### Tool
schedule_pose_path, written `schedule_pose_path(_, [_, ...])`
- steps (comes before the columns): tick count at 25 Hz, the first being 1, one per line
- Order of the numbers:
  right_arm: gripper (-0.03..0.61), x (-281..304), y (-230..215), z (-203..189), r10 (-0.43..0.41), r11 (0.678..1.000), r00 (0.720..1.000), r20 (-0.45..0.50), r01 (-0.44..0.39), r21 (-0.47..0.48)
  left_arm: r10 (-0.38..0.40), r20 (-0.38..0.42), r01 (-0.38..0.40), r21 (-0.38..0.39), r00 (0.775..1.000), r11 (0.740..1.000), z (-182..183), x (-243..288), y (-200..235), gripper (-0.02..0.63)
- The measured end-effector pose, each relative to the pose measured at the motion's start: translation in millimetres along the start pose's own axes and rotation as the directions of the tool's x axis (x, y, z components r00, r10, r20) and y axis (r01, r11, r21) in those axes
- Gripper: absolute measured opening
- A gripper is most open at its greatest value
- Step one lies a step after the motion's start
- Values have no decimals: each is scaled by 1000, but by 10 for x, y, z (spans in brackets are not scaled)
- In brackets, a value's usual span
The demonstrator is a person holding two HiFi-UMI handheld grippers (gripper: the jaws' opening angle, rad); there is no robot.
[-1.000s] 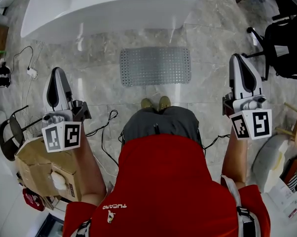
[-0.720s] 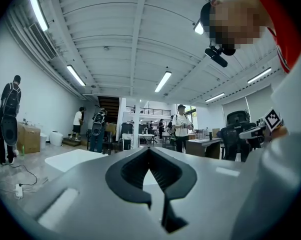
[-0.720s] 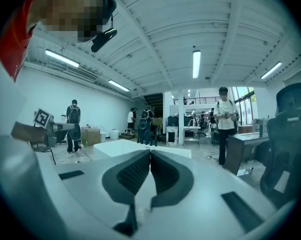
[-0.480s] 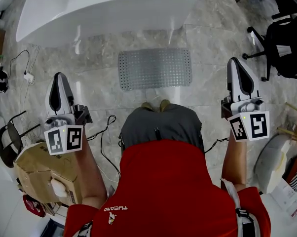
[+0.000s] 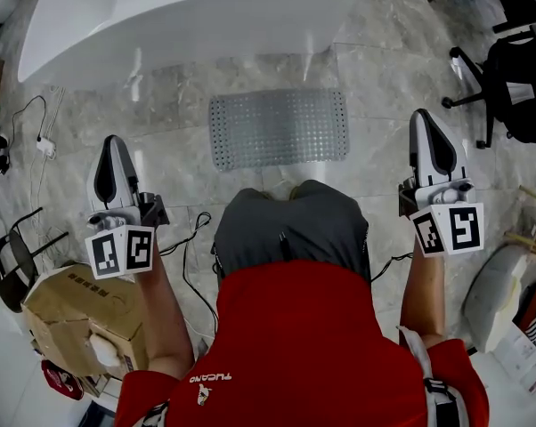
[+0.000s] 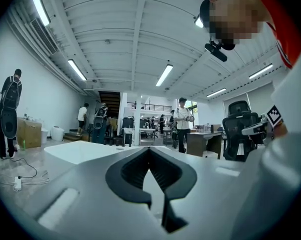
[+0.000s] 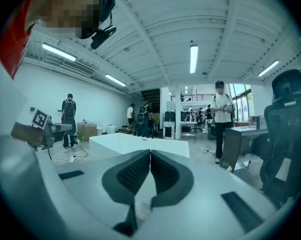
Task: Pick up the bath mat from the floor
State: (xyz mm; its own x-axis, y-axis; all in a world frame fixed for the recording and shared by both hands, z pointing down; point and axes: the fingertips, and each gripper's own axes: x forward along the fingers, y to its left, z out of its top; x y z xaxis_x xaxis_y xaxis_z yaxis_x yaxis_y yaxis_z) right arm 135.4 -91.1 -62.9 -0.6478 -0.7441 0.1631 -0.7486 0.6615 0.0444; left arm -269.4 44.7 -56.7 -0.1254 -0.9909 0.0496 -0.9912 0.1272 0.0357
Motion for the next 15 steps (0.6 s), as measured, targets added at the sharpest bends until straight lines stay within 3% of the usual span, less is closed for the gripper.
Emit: schedule_pose_path(15, [2, 317, -81, -779, -16, 1000, 1000, -25, 17, 12, 14, -44, -13, 10, 999, 1000, -878, 258, 105, 5])
